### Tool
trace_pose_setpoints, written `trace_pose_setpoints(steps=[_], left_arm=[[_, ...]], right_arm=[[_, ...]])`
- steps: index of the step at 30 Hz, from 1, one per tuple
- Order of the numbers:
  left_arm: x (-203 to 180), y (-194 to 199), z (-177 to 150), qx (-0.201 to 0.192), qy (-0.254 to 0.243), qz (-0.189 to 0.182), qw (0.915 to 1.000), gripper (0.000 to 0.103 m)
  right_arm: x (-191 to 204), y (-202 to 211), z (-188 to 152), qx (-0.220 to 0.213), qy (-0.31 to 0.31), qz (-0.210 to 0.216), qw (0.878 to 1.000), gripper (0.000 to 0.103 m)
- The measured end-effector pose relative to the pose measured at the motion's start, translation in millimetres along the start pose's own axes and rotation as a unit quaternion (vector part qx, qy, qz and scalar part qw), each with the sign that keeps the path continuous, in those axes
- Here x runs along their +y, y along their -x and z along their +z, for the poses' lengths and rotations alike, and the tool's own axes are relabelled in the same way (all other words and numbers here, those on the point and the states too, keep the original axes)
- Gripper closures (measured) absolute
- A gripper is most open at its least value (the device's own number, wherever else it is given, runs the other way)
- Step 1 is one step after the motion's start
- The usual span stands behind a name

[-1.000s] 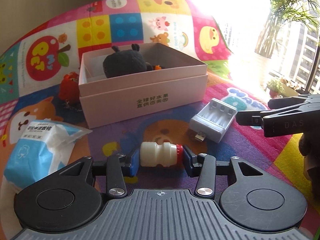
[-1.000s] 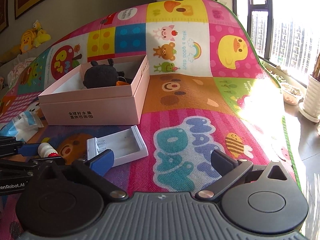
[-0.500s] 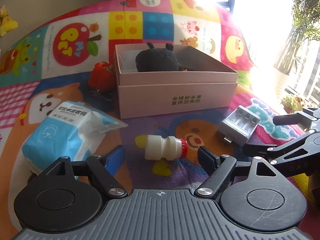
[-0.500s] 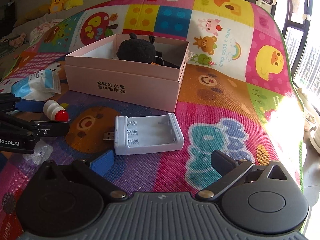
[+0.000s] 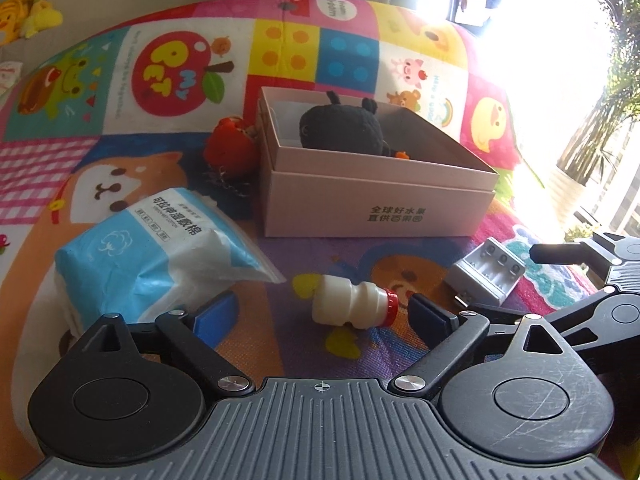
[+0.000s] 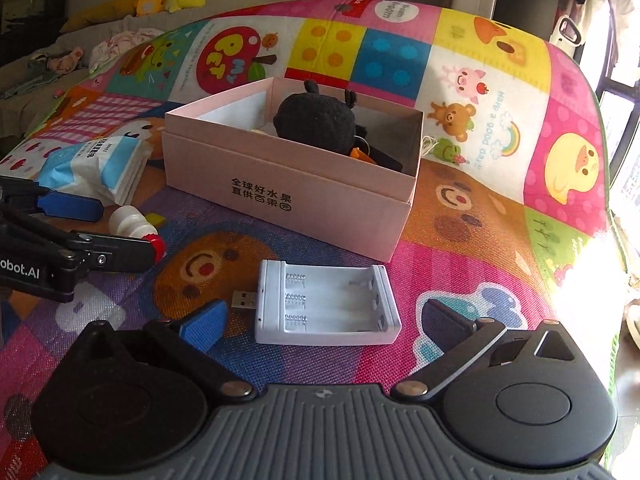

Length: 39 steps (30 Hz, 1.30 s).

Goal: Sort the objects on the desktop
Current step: 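Lift the battery holder with the right tool while the left tool grasps the yogurt bottle, then carry the yogurt bottle over the box with the left tool while the right tool brings the battery holder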

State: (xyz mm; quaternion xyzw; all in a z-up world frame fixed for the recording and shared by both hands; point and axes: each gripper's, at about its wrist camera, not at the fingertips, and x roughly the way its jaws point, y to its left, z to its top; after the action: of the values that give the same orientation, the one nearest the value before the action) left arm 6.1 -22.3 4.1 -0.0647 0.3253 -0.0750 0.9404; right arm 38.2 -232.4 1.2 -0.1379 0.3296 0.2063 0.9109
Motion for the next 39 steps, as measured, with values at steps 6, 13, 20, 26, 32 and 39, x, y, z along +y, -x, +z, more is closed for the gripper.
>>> trace_pose_setpoints(steps=[6,13,20,26,32,39], left_arm=[[-0.1,-0.2,0.0,-0.001,0.002,-0.002,1.0000,0.006],[-2.7,0.7,-0.3,-0.003,-0.005,-0.003,1.0000,0.006],[-31.1,-2.6,-1.9,0.012,-0.087,0.003,0.9961,0.022],[-43.0,-12.0,2.0,0.014,-0.115,0.017,0.9932,0.039],[-46.5,4.4,3.4,0.014,-0.134,0.007,0.9909,0.052],[-58.2,36.8,50.5,-0.069,-0.152,0.002,0.9860,0.052]], right_arm=[[0.2,-5.7,1.7,0.006,0.001,0.026,1.000,0.000],[0.1,-1.5,0.0,0.002,-0.008,0.027,1.000,0.012],[-1.4,32.1,-12.7,-0.004,-0.020,0.003,1.000,0.012],[-5.8,68.5,-17.8,-0.009,-0.015,0.000,1.000,0.012],[-11.8,104.2,-4.5,-0.058,-0.028,-0.002,0.998,0.012],[-23.3,142.5,13.6,-0.143,-0.052,-0.013,0.988,0.012]])
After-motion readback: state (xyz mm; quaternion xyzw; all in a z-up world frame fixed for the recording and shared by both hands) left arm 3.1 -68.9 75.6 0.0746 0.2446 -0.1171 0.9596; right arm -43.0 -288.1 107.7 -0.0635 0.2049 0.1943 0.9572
